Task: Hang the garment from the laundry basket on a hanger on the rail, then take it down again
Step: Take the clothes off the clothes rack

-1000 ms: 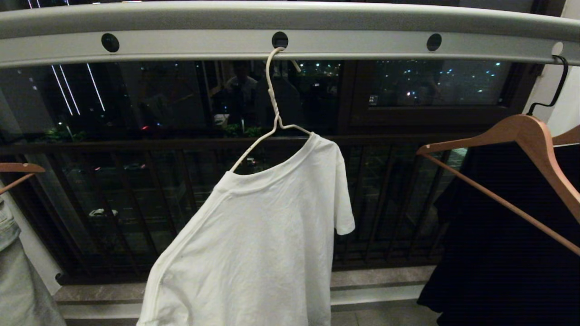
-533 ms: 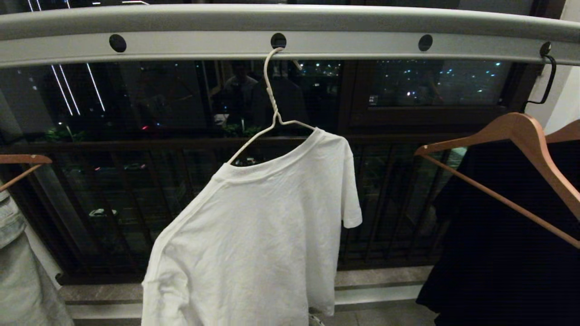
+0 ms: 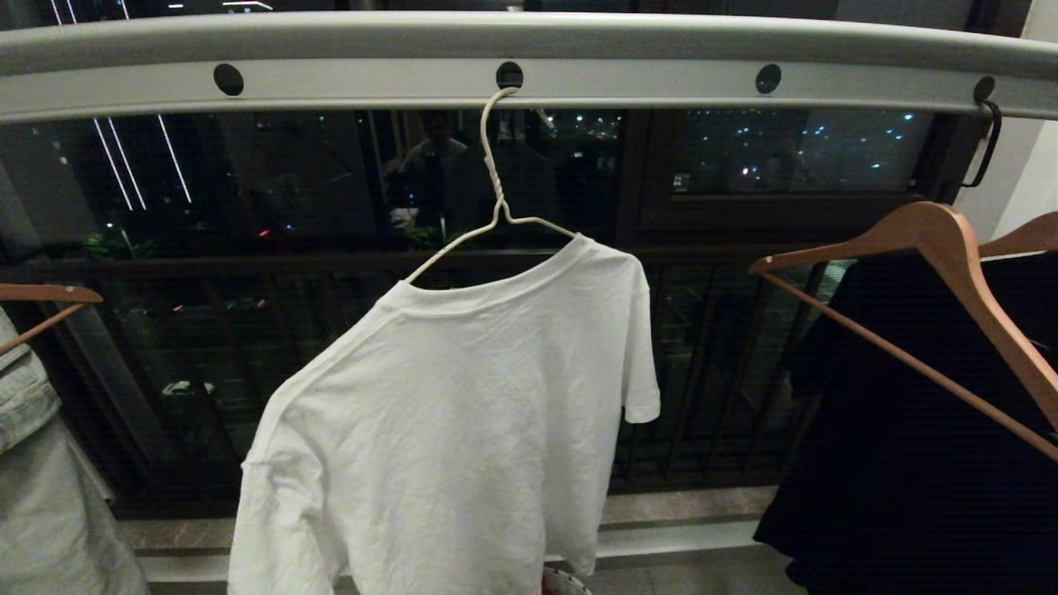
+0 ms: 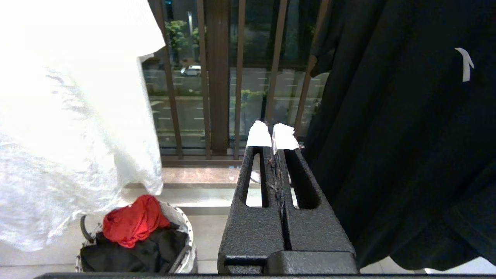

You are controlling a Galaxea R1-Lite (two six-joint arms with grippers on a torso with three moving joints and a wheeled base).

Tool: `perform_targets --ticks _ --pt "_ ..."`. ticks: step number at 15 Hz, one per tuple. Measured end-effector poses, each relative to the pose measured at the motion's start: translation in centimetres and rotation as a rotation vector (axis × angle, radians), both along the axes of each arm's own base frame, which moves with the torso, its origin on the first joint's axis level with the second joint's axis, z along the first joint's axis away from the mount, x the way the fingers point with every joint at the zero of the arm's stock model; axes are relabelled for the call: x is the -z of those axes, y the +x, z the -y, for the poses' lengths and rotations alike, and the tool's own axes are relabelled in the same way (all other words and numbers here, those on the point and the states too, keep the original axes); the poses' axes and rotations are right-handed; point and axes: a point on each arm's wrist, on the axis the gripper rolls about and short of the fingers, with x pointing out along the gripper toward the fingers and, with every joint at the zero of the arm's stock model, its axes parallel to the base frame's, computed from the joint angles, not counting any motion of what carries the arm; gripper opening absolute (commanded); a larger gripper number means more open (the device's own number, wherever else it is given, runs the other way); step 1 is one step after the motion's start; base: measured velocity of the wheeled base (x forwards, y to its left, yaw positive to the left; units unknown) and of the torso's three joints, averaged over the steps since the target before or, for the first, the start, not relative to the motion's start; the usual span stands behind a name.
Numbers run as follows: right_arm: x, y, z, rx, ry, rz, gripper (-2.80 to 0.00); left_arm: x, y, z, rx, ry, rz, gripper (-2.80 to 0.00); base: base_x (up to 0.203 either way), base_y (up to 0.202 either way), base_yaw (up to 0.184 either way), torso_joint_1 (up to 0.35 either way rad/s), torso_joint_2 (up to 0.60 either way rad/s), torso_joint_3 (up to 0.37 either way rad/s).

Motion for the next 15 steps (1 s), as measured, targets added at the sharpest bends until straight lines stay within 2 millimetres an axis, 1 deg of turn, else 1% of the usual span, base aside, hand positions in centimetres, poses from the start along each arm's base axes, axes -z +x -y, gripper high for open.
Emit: perform_targets --ticks 15 --pt "0.0 0.0 0.0 0.0 0.0 0.0 -2.8 0.0 0.0 0.0 0.0 0.0 0.0 -2.8 0.0 0.0 0.0 0.0 0.0 0.0"
